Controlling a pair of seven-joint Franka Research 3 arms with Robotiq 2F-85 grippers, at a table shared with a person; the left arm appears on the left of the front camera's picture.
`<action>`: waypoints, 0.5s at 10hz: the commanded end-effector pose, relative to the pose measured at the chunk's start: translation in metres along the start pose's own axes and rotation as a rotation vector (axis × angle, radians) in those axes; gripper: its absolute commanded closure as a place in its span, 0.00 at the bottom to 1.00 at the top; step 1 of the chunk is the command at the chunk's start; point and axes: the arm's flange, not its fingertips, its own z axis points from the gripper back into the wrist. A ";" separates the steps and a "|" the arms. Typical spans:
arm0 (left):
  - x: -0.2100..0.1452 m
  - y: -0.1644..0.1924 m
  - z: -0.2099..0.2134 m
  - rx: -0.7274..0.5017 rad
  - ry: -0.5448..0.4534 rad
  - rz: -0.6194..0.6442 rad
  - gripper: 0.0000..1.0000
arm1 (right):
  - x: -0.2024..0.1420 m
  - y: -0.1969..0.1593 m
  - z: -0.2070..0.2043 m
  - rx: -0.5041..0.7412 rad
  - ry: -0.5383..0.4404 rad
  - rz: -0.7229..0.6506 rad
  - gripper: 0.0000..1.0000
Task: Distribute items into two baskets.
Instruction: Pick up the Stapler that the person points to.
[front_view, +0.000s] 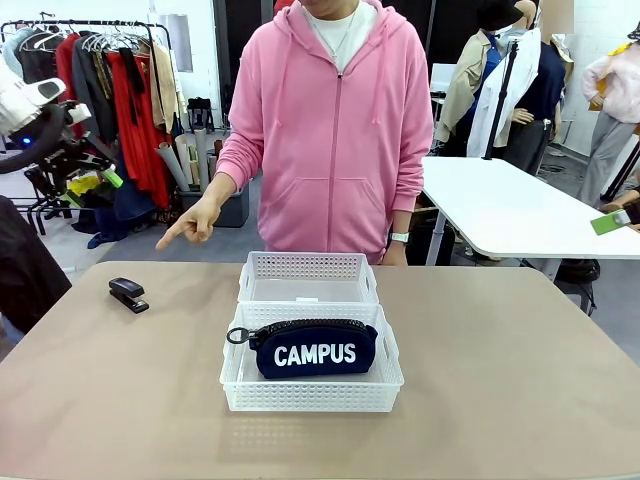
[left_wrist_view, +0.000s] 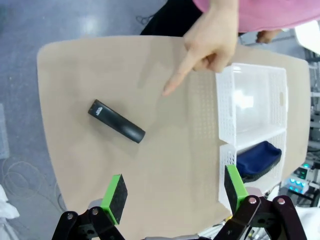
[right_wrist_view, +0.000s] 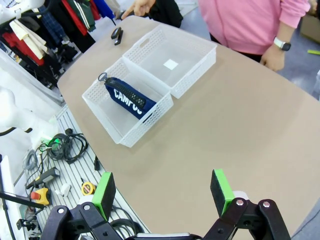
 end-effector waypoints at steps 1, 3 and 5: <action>0.020 -0.005 -0.001 0.080 0.036 0.063 0.00 | 0.000 0.001 0.000 0.009 -0.011 0.007 0.00; 0.034 -0.003 -0.024 0.133 0.063 0.107 0.00 | 0.000 0.001 0.000 0.009 -0.011 0.007 0.00; 0.046 0.004 -0.046 0.196 0.065 0.171 0.00 | 0.000 0.001 0.000 0.009 -0.011 0.007 0.00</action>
